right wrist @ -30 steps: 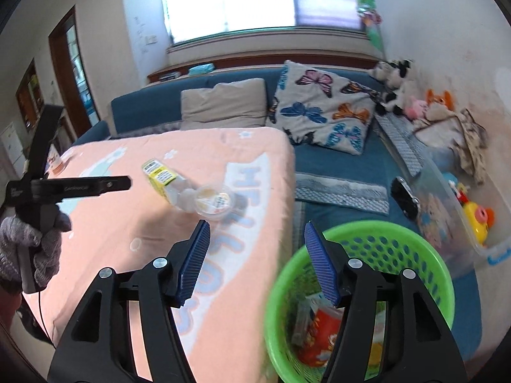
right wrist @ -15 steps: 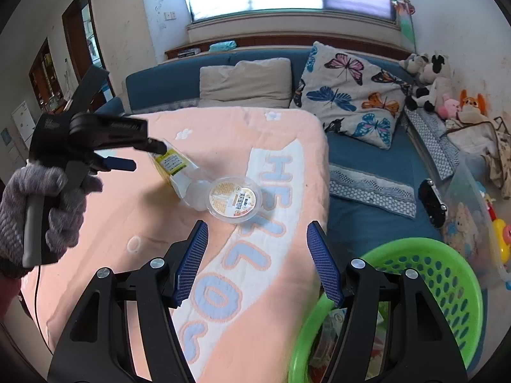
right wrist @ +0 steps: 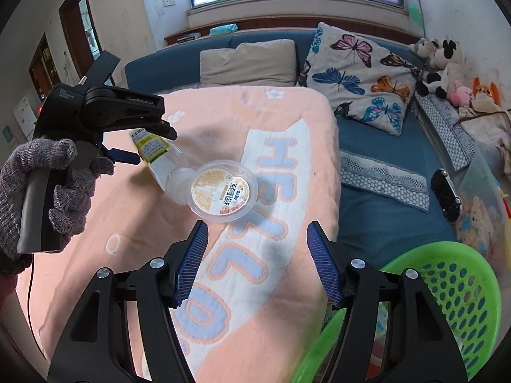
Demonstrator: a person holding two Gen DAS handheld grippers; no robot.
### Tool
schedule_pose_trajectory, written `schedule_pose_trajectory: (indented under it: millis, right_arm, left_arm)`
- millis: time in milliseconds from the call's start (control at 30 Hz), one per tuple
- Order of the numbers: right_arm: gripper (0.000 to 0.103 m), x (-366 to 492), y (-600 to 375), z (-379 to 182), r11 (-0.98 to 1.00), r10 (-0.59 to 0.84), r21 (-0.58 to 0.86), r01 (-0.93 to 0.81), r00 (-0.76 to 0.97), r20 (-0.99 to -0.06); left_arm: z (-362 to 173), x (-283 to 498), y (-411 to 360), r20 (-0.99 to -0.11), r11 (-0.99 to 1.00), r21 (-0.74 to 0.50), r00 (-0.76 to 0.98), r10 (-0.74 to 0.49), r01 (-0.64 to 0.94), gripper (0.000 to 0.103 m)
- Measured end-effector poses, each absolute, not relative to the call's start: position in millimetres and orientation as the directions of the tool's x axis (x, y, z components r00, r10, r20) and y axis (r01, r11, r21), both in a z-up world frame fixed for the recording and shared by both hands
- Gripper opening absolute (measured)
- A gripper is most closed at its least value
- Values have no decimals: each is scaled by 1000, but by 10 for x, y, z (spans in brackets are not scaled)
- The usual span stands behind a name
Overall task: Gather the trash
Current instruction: 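Grasp the yellow-labelled juice bottle with left gripper while right gripper nears the lidded cup, then grasp the small lidded cup with right gripper while left gripper lifts the bottle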
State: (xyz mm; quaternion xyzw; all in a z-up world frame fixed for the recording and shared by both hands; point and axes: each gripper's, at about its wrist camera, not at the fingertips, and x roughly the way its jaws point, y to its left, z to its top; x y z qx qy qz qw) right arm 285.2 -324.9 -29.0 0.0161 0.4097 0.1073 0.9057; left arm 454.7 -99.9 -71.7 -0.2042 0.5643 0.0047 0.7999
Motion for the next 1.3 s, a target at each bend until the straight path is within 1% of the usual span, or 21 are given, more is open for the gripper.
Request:
schedule_pose_trajectory:
  millis: [300,433,500,600,767,867,1000,1167,1300]
  right_arm:
    - [65,2964,-3151,-385,970,222,106,-219,625,-749]
    - [67,3028,-3121,-444,967,230,109,-229,610,-758]
    - [67,3052,-3096,-472,966,232,107,-236,604,-762]
    - [69,3091,-3057,-499,963,239,108,-246,597,-766]
    - [74,3149,-2977,-525,958,247,101,-270,589,-769]
    - [75,3194,-2926,-549,956,248,95,-278,586,-772]
    - [78,3285,-2838,-583,953,254,98,-287,580,-774]
    - [78,3437,-2728,-667,952,251,92,-292,573,-780]
    - [78,3531,-2718,-713,956,244,95,-276,576,-780]
  left_arm:
    - [-814,4582,-1022,-911,909,-326,342,-229,-259,76]
    - [-806,4576,-1065,-915,923,-308,336,-222,-230,75]
    - [-794,4585,-1058,-916,927,-310,326,-232,-212,73]
    - [-769,4582,-1058,-916,933,-316,311,-252,-174,68]
    - [-723,4559,-1031,-922,944,-314,269,-277,-105,57]
    - [-702,4559,-1013,-929,951,-302,242,-279,-65,54]
    - [-703,4569,-965,-936,956,-294,208,-284,-18,53]
    - [-697,4551,-941,-949,964,-261,169,-266,57,53]
    - [-722,4556,-928,-952,964,-254,152,-264,85,53]
